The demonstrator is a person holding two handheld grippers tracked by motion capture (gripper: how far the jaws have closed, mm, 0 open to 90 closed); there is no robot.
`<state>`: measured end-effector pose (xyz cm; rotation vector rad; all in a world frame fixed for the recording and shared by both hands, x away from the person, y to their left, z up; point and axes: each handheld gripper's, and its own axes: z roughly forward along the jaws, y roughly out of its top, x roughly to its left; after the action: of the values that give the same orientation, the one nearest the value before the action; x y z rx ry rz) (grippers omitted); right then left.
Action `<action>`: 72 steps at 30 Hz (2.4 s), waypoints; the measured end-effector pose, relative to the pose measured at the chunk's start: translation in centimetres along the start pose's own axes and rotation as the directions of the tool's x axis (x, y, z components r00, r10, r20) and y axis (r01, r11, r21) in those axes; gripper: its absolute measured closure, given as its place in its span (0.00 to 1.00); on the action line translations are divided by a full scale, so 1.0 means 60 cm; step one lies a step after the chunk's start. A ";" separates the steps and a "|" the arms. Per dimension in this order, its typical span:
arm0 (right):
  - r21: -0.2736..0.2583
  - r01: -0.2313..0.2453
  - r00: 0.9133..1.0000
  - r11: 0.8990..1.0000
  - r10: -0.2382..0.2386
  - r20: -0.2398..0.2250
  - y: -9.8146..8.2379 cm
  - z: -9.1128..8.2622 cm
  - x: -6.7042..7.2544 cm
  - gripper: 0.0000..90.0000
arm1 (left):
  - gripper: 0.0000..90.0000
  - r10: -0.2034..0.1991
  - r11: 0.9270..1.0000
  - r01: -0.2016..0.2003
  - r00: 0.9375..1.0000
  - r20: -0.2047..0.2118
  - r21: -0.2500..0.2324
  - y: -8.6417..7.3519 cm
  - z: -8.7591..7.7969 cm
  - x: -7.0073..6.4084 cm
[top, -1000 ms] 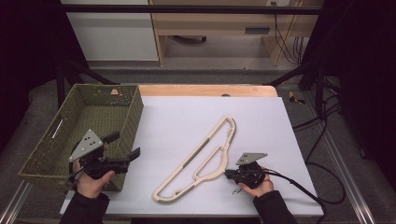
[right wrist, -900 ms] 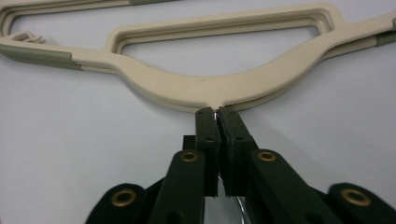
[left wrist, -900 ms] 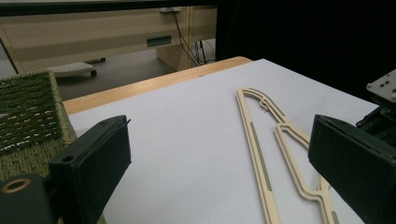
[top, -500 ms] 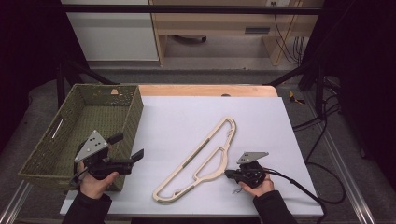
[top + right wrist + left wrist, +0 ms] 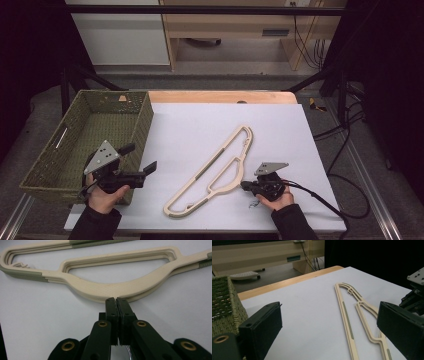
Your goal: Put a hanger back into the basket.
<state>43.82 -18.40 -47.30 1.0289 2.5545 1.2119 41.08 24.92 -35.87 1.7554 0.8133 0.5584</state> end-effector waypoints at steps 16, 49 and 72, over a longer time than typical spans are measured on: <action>-0.037 0.028 1.000 0.999 -0.028 0.000 0.017 -0.023 0.001 0.99 | 0.07 0.056 0.993 -0.064 0.995 0.086 0.101 -0.009 0.056 -0.066; -0.031 0.056 0.998 0.998 -0.055 0.029 0.046 -0.049 0.017 0.99 | 0.33 0.164 0.888 -0.265 0.946 0.279 0.375 -0.030 0.269 -0.234; -0.024 0.067 0.997 0.997 -0.066 0.037 0.046 -0.051 0.017 0.99 | 0.80 0.237 0.806 -0.345 0.932 0.273 0.481 -0.051 0.327 -0.274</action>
<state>43.31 -18.44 -43.07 0.9436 2.5188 1.1946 43.44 0.83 -44.67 2.4298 0.5801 0.3642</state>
